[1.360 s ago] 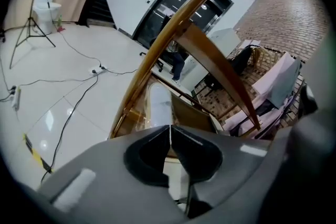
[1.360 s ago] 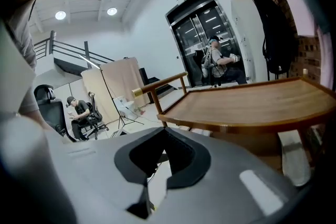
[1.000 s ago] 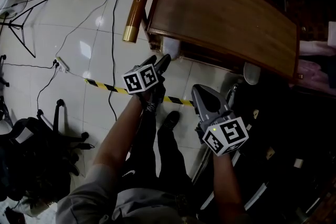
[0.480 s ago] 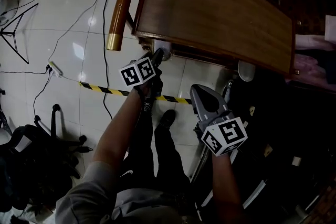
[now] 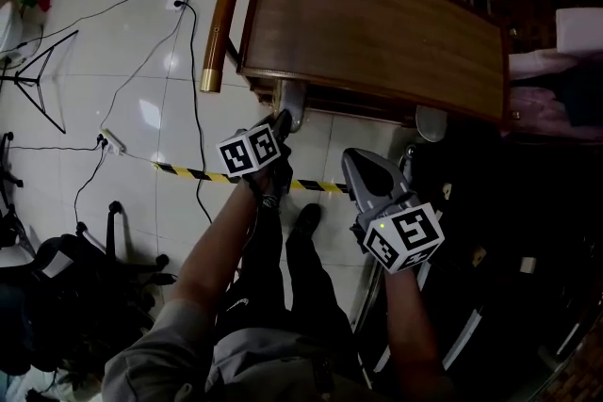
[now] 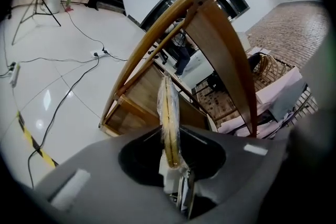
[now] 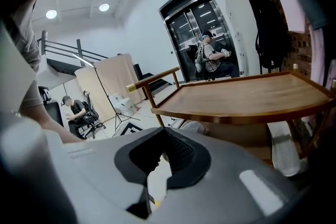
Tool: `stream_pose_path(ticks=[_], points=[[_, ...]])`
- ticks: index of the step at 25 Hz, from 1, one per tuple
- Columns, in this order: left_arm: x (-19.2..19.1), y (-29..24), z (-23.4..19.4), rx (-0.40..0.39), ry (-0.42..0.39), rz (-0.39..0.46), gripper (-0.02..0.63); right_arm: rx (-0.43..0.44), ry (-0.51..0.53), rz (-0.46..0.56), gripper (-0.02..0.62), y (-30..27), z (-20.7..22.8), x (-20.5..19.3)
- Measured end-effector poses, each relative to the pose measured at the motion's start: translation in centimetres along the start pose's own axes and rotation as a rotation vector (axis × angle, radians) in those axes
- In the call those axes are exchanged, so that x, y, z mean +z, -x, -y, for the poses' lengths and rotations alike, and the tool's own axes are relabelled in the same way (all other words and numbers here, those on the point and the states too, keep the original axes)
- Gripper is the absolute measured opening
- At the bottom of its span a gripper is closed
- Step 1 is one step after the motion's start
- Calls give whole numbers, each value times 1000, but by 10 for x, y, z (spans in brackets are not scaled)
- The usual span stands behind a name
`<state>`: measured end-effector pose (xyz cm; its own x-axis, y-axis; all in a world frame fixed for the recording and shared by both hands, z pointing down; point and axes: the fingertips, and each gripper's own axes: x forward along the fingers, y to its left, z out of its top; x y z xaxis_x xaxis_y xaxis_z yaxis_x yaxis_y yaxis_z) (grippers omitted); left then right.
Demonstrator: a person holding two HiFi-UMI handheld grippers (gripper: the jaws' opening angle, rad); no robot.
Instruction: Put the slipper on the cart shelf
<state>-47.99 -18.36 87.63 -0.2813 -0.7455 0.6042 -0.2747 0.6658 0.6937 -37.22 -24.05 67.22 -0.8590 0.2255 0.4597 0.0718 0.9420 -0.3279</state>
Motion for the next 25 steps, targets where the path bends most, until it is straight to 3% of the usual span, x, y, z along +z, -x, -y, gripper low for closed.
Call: stream_pose_path(ticks=[13,25], points=[[-52,105,77,-10,-80,-78,74,-29,57,84,0,108,-26,37],[-100,185,131,-96,-141,-133,74,-75,75,186,0,175,-65,59]])
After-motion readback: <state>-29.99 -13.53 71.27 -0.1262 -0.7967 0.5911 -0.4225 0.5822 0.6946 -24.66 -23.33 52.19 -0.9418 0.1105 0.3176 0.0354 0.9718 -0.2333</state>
